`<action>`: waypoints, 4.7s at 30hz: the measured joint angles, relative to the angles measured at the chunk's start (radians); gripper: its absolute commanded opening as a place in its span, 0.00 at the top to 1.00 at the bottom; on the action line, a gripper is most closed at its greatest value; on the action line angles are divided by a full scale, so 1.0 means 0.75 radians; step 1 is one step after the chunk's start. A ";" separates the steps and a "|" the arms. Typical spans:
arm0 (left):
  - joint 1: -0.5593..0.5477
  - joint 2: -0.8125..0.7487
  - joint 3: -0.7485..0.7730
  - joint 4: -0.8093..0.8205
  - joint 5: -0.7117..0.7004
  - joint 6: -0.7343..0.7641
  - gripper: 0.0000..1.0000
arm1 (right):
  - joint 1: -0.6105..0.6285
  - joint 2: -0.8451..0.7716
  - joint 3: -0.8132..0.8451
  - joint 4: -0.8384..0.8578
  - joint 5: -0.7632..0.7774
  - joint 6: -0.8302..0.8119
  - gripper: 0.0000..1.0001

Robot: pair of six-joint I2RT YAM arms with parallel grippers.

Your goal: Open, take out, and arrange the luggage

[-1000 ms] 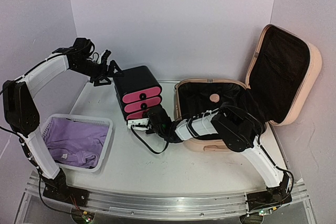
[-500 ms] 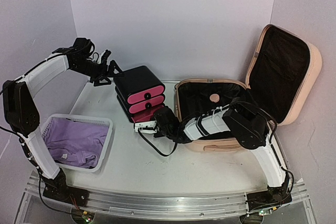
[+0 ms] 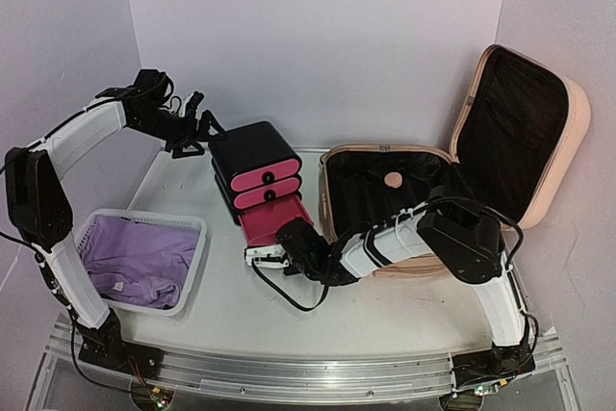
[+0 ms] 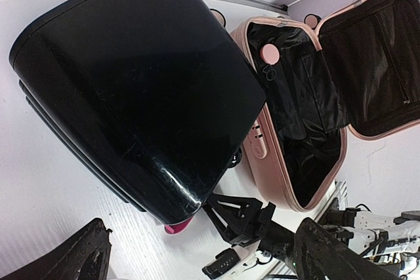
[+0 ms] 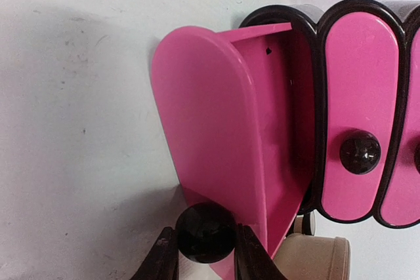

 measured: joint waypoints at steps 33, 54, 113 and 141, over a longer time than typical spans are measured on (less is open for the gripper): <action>0.000 0.021 -0.001 0.012 0.014 -0.001 0.02 | -0.008 -0.579 0.119 -0.748 0.075 0.748 0.02; 0.000 0.022 -0.001 0.022 0.021 -0.003 0.02 | -0.968 0.099 0.930 -1.696 -0.217 1.603 0.16; 0.000 0.023 -0.002 0.023 0.024 -0.009 0.02 | -0.992 0.072 1.018 -1.432 -0.245 1.517 0.33; 0.000 0.048 -0.016 0.032 0.025 -0.010 0.02 | -0.990 0.433 1.295 -1.481 -0.091 1.284 0.29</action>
